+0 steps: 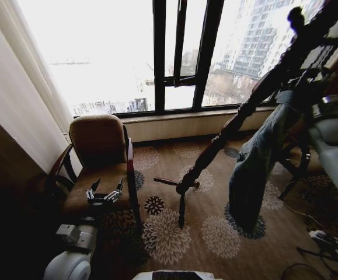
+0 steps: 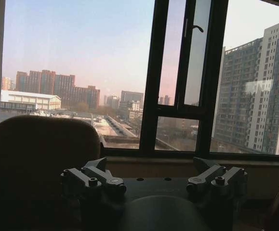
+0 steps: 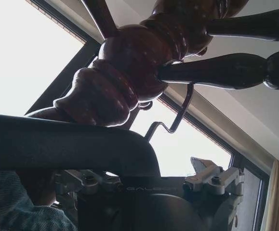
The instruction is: Pick up the clothes from the bed and hang them on the clothes hanger.
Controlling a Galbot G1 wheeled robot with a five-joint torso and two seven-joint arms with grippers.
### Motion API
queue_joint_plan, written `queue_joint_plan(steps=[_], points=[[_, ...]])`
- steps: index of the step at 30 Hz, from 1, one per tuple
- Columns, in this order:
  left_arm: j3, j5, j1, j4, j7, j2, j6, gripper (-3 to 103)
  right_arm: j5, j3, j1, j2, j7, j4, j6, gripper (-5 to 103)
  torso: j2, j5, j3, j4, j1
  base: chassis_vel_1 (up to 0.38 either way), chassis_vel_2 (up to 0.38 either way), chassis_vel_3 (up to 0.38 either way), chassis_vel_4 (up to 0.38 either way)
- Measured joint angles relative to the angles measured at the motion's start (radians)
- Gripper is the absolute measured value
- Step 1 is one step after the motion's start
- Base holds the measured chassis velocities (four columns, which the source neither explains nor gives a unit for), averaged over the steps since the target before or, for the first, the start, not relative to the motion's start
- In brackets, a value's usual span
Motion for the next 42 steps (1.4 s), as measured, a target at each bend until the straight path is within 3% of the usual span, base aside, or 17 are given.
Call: queue_joint_plan(steps=[4,9,31,42], points=[[0.009,0.004,-0.004,0.004,0.000,0.001,0.000,100,0.027,-0.127,0.128,-0.010,-0.023,-0.067,0.026,100,0.000,-0.0014,0.000,-0.0001,0.000,0.000,0.000,0.000,0.000],[0.001,-0.003,-0.011,0.003,-0.001,0.005,0.000,100,0.044,-0.209,0.196,0.006,-0.027,-0.093,0.029,100,0.000,-0.0009,0.000,-0.0009,0.000,0.000,0.000,0.000,0.000],[-0.026,-0.007,0.008,0.000,0.000,-0.008,-0.002,100,0.111,-0.486,0.476,0.141,-0.076,-0.297,0.056,100,0.000,-0.0006,0.000,-0.0010,0.000,0.000,0.000,0.000,0.000],[-0.049,-0.015,0.017,0.005,0.006,-0.017,-0.007,100,0.117,-0.541,0.512,0.214,-0.105,-0.381,0.073,100,0.000,-0.0008,0.000,-0.0009,0.000,0.000,0.000,0.000,0.000]])
